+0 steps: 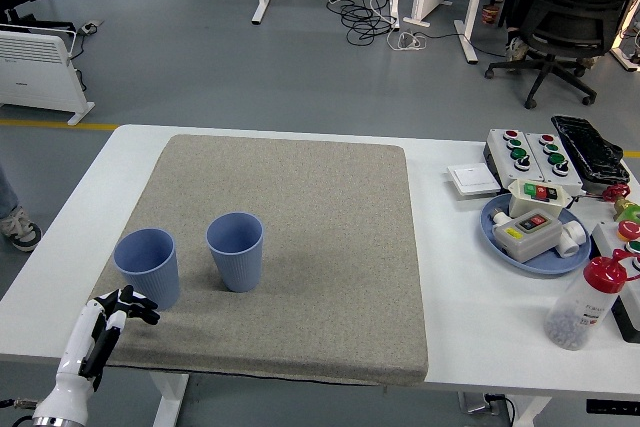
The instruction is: Push cup pick cup insert cup
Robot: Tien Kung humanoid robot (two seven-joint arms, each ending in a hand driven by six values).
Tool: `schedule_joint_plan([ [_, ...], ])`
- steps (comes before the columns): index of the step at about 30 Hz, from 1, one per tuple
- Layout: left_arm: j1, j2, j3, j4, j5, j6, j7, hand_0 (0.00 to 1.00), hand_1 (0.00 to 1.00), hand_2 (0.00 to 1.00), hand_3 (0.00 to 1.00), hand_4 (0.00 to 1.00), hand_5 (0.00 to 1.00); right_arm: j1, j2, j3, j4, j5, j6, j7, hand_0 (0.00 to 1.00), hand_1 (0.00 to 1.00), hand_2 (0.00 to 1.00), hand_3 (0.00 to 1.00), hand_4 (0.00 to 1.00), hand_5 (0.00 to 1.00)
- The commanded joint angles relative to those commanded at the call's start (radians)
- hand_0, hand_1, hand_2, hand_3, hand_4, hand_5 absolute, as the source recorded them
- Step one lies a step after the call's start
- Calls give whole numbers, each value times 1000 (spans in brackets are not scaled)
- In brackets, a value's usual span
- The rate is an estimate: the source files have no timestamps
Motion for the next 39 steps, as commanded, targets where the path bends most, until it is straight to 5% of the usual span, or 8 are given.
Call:
schedule_joint_plan([
  [24, -105, -19, 39, 139, 4, -10, 12, 506, 423, 416, 401, 527, 998, 1, 3, -5, 1, 10, -1, 3, 688, 608, 639, 574, 96, 487],
  [39, -177, -56, 36, 226, 11, 1, -5, 510, 426, 418, 403, 528, 998, -2, 5, -4, 2, 9, -2, 3, 688, 608, 639, 574, 95, 485],
])
